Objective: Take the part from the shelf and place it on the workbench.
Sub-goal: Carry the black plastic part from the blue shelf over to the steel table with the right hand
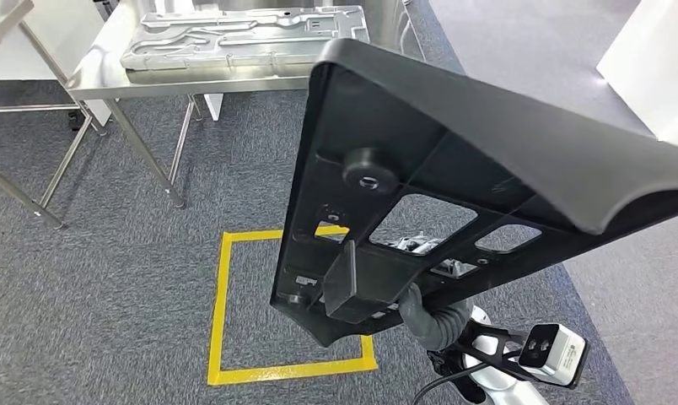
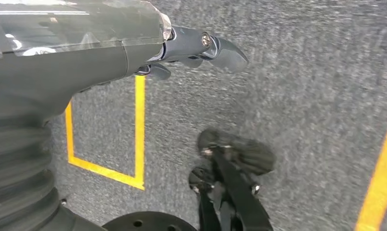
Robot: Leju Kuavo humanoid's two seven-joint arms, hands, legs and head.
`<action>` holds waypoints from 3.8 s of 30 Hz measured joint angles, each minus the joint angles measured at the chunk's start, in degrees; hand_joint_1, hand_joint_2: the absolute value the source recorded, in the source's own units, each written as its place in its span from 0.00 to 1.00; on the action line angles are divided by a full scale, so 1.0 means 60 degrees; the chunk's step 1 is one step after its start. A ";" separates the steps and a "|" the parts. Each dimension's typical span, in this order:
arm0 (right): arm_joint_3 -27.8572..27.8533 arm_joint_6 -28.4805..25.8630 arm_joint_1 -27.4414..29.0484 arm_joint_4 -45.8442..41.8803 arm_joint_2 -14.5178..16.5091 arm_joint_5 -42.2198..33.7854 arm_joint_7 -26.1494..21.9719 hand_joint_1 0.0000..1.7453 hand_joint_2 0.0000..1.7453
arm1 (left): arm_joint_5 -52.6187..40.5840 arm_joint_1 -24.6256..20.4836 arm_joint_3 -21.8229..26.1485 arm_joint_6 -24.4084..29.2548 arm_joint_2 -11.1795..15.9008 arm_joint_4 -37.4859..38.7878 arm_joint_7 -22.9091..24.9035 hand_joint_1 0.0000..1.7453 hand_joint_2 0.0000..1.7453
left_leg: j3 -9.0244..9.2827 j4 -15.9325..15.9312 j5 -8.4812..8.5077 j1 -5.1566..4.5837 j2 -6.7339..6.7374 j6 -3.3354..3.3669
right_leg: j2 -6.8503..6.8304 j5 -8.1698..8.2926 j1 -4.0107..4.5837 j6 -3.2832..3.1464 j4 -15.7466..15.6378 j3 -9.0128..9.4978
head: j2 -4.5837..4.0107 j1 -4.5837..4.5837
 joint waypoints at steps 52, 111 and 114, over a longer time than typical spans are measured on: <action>0.0272 -0.0104 0.0856 -0.0420 0.0078 0.1099 -0.0003 1.00 1.00 | 0.0148 -0.0100 -0.0036 0.0081 -0.0104 0.0038 -0.0013 0.00 1.00 | 0.2055 -0.1469 -0.0264 -0.0049 -0.0286 0.0228 | -0.0016 0.0970 -0.0007 0.0237 0.0062 -0.1164 | 0.0000 -0.0004; -0.0046 -0.1468 0.1182 -0.2094 -0.0443 0.2414 0.0000 1.00 1.00 | 0.0337 -0.0321 -0.0802 -0.0345 -0.0116 0.0111 -0.0068 0.00 1.00 | 0.1910 -0.1608 -0.0269 -0.0067 -0.0200 0.0279 | -0.0087 0.1057 -0.0110 0.0420 0.0307 -0.1527 | 0.0000 -0.0005; -0.0046 -0.1526 0.1224 -0.2213 -0.0465 0.2470 0.0000 1.00 1.00 | 0.0339 -0.0364 -0.0831 -0.0345 -0.0108 0.0111 -0.0068 0.00 1.00 | 0.1969 -0.1347 -0.0200 -0.0063 -0.0180 0.0107 | -0.0028 0.1007 -0.0110 0.0188 0.0150 -0.1298 | 0.0000 -0.0007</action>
